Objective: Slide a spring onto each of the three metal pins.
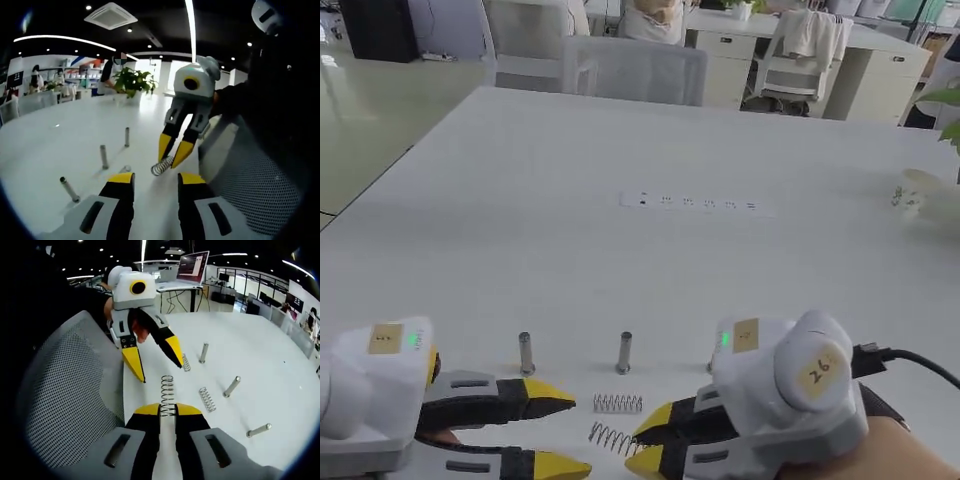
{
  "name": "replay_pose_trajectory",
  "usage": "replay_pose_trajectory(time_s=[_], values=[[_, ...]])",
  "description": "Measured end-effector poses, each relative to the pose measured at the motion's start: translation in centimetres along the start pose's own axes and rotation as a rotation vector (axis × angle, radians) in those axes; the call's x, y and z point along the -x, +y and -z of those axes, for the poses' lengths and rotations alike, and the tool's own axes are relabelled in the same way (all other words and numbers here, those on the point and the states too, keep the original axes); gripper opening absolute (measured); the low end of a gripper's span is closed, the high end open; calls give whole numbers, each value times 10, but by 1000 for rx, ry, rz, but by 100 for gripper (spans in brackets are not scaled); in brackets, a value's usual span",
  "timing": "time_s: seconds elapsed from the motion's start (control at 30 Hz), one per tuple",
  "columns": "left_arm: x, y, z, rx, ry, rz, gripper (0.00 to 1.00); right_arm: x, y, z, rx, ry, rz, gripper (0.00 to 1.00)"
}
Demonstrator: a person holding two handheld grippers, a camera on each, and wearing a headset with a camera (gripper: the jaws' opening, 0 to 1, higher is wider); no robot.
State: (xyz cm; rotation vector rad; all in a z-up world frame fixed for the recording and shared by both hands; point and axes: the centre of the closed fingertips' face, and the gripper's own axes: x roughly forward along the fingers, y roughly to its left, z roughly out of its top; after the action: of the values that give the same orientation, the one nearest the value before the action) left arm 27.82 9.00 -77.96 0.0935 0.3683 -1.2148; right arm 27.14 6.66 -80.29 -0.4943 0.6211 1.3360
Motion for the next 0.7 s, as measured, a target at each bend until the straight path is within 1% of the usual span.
replay_pose_trajectory(time_s=[0.17,0.33,0.7], values=[[-4,-4,-1,-2,3,23,23,-1,4,0,31,6,-11,8],[-7,-9,0,-9,7,54,18,-2,8,-1,50,4,-26,8],[-10,-17,5,-8,28,99,13,-3,17,-2,108,10,-56,8]])
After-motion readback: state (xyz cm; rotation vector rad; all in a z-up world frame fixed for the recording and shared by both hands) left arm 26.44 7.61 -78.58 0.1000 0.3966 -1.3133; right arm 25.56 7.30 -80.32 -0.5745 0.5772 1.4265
